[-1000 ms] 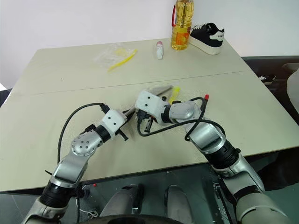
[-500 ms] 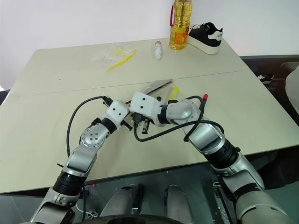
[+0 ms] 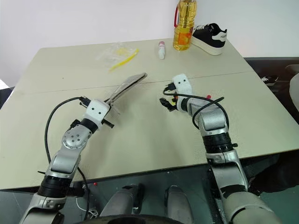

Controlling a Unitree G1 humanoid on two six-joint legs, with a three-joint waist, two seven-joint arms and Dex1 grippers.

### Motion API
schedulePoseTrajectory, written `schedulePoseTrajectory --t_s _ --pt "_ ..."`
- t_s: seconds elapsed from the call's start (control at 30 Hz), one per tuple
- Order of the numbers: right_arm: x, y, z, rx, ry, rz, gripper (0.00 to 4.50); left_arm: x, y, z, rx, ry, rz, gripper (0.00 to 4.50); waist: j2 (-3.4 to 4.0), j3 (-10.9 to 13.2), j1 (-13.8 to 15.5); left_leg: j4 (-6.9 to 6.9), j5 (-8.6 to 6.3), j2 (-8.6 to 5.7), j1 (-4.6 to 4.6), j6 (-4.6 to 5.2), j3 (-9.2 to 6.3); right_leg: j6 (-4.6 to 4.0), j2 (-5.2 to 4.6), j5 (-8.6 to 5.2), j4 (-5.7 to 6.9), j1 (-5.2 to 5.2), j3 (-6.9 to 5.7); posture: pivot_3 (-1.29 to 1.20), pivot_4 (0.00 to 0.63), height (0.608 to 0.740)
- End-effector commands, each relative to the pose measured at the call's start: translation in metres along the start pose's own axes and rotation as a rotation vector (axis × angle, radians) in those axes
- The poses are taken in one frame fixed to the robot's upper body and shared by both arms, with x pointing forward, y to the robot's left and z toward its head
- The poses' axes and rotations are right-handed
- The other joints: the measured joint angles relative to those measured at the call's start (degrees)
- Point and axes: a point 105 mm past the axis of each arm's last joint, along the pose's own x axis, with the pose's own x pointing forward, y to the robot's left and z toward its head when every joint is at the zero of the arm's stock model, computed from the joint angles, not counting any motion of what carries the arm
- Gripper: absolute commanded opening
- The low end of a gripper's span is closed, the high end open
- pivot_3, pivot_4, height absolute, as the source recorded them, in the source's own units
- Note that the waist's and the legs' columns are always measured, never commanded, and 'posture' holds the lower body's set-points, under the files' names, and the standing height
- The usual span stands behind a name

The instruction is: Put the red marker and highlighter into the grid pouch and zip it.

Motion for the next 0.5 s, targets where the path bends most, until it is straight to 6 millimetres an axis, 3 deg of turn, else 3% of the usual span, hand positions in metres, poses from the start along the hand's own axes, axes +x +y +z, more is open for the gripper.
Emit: schedulePoseTrajectory --t_s 0.03,0.27,0.33,0.5 --pt "0.006 -0.011 0.011 0.013 -0.033 -0.102 4.44 0.002 0.005 0.010 0.028 -0.046 0.016 0.00 0.00 0.0 0.0 0.00 0.00 -0.01 0.00 0.00 0.00 0.00 -0.01 0.00 -0.01 0.01 0.00 0.00 0.150 0.740" --pt "0.019 -0.010 -0.001 0.077 0.020 -0.187 4.44 0.003 0.001 0.010 0.046 -0.050 0.001 0.00 0.01 0.0 -0.4 -0.02 0.00 0.01 0.01 0.00 0.02 0.01 0.01 0.00 0.05 -0.03 0.02 0.00 0.150 0.740" --pt "0.020 -0.011 -0.005 0.109 0.029 -0.212 3.94 0.003 0.000 0.011 0.045 -0.052 -0.002 0.00 0.01 0.0 -0.4 -0.03 0.00 0.01 0.01 0.00 0.02 0.00 0.02 0.00 0.06 -0.03 0.02 0.00 0.150 0.740" --pt "0.017 -0.012 -0.007 0.125 0.033 -0.230 1.48 0.003 -0.001 0.011 0.040 -0.054 -0.008 0.00 0.01 0.0 -0.4 -0.02 0.00 0.00 0.02 0.00 0.02 0.00 0.01 0.01 0.05 -0.02 0.02 0.00 0.150 0.740"
